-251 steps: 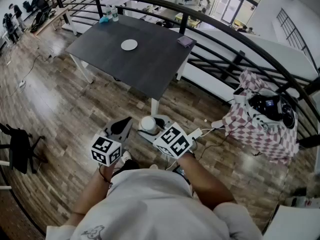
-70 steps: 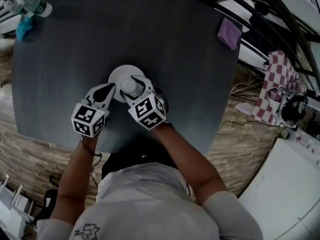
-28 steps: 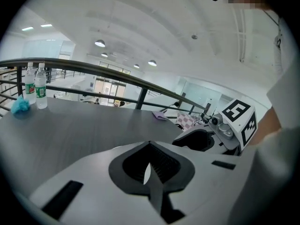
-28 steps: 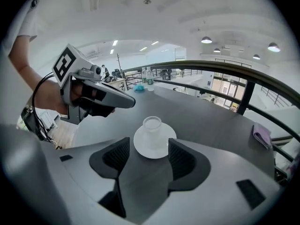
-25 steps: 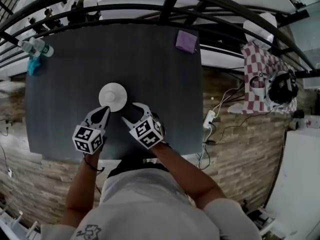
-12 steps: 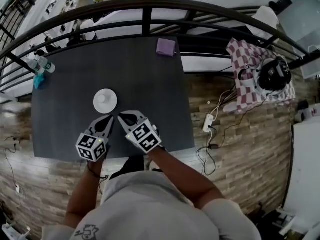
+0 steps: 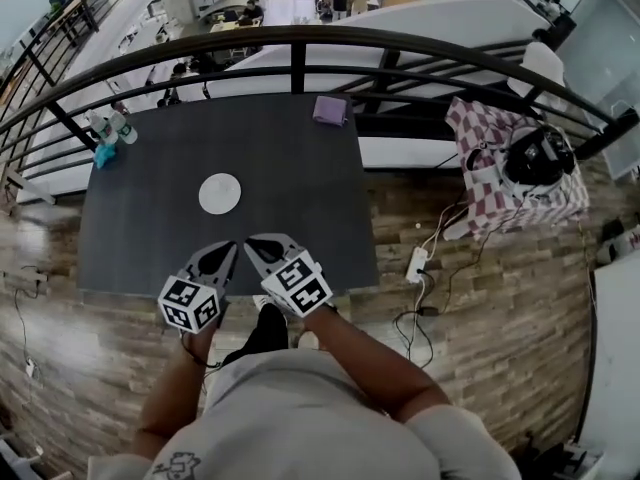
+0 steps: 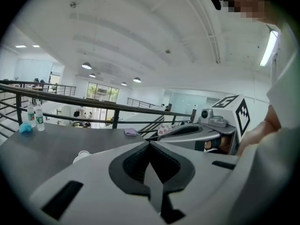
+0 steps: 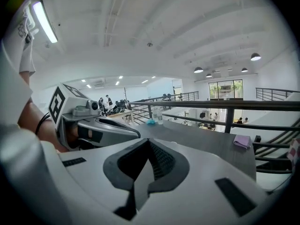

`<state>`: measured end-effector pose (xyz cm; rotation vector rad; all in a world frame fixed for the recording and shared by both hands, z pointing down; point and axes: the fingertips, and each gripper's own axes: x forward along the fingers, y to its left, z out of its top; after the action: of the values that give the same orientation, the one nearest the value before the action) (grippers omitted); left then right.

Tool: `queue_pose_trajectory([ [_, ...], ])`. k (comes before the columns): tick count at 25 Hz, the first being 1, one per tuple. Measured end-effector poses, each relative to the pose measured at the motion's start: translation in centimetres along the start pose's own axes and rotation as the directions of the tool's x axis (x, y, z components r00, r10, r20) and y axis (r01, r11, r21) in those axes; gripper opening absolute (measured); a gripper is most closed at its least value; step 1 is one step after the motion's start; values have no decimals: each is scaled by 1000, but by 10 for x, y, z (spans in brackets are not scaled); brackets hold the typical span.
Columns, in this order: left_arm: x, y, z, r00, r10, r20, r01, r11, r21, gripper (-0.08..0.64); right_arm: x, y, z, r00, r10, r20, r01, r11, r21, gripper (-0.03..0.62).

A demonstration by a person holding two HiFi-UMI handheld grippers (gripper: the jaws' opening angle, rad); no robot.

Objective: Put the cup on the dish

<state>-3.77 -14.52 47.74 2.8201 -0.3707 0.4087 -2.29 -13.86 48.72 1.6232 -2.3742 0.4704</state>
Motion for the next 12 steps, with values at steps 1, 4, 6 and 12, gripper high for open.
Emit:
queue_pose_trajectory([
  [1,-8,-7,0,1000,6,5,-6,1000,0,-2,-8,7,2,1000,2,7,-2,1000,-2,14],
  [4,-33,-25,1,1000,15,22,-15,1000,2,-1,-24,28,6,1000,-1,28,1,1000,-7,14],
  [6,-49,-32,3,999,17,36,-17,1000,5,-2,-30,41,8,999,-9,42,9,1000,-13,14],
  [12,-99,-42,1,998,10,62,-10,1000,14,-2,-41,91,20,997,-27,77,29,999,-29,14],
])
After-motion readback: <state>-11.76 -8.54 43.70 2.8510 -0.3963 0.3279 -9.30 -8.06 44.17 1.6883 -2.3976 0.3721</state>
